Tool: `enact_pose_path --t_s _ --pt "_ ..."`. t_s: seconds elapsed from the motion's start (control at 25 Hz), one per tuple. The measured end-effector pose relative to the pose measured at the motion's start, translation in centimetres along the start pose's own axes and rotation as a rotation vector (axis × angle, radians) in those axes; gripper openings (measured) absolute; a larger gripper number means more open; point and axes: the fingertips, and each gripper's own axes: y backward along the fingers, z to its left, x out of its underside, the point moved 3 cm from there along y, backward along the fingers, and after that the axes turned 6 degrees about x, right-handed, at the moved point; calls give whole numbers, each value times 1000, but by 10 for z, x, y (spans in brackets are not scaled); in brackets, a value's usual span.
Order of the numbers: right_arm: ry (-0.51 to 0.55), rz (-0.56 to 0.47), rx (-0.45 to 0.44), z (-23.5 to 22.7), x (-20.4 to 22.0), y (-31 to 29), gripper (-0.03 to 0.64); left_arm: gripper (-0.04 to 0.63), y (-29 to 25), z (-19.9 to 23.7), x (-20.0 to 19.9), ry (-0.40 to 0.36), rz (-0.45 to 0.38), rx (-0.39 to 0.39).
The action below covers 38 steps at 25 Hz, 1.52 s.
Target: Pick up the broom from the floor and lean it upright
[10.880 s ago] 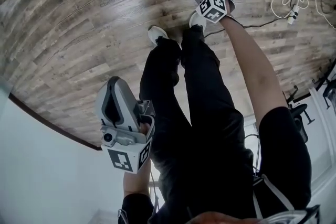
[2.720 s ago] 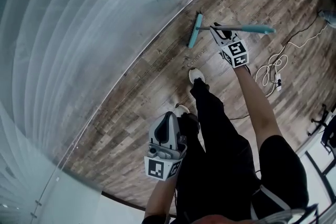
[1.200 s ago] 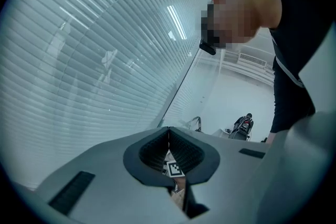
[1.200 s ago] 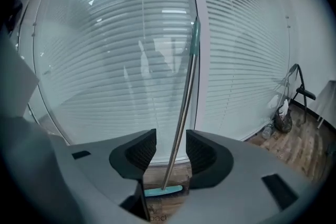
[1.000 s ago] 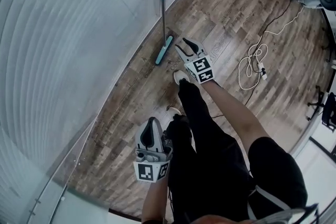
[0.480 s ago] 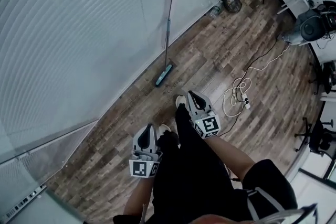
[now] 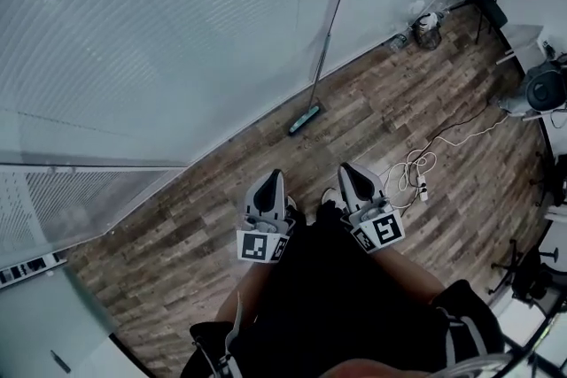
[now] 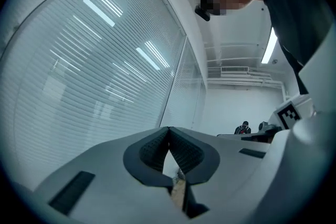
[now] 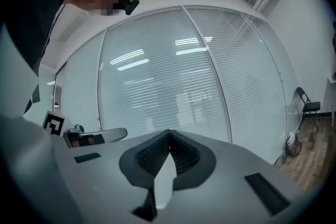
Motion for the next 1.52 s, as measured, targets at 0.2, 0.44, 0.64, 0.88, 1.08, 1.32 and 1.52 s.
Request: enact_pose_path --t_s 0.2,0.44,0.64,0.88,1.08,1.32,1.52 --pt "68 -40 -10 6 -19 13 18 18 -2 -19 -11 28 -25 21" --pt "86 -86 15 -2 -43 25 18 18 -3 -51 -30 -27 -63 24" --pt "108 -103 -3 5 -44 14 18 18 -6 -57 -33 -70 -65 43" --pt "147 -110 -31 21 -41 -1 18 18 -6 -45 -37 -81 -65 46" --pt "168 -117 -50 31 -43 -12 18 18 -5 -29 -46 -86 -76 23" --pt "179 -106 -56 37 -43 -26 18 18 -5 -12 -53 -89 -99 1" --pt "198 -100 -61 51 -41 -39 17 18 -1 7 -57 -84 -110 -4"
